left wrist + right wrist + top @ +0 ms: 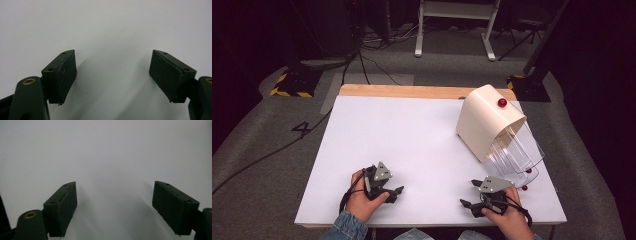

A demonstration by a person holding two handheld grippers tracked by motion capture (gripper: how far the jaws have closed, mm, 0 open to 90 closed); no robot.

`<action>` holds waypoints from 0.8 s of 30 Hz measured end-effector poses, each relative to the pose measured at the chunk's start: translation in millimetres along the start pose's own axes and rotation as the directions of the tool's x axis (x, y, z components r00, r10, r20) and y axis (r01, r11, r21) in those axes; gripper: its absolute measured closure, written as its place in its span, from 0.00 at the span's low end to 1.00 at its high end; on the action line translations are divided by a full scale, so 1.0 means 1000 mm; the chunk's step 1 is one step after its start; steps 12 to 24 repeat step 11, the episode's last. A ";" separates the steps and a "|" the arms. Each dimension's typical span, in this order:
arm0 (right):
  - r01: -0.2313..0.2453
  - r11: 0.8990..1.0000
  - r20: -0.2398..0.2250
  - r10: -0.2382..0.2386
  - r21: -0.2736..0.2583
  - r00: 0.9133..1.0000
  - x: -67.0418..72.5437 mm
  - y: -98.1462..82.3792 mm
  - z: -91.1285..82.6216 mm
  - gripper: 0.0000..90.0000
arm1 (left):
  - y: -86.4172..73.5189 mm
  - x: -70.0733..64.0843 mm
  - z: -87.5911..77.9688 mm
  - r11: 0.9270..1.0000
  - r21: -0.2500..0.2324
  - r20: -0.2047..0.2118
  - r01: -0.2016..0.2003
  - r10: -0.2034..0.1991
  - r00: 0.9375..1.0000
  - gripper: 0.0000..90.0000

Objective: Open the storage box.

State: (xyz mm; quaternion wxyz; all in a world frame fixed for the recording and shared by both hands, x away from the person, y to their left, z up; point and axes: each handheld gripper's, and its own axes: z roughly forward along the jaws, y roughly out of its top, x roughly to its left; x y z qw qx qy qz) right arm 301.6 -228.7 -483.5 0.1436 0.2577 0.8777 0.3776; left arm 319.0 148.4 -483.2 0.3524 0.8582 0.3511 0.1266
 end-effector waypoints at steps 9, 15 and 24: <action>-0.039 0.999 -0.019 0.039 0.012 0.999 -0.005 0.000 0.002 0.17 | 0.000 0.000 0.000 1.000 0.001 0.001 0.000 0.000 1.000 0.25; -0.039 0.999 -0.018 0.039 0.013 0.999 -0.005 0.000 0.002 0.17 | 0.000 0.000 0.000 1.000 0.000 0.001 0.001 -0.001 1.000 0.24; -0.039 0.999 -0.018 0.039 0.013 0.999 -0.005 0.000 0.002 0.17 | 0.000 0.000 0.000 1.000 0.000 0.001 0.001 -0.001 1.000 0.24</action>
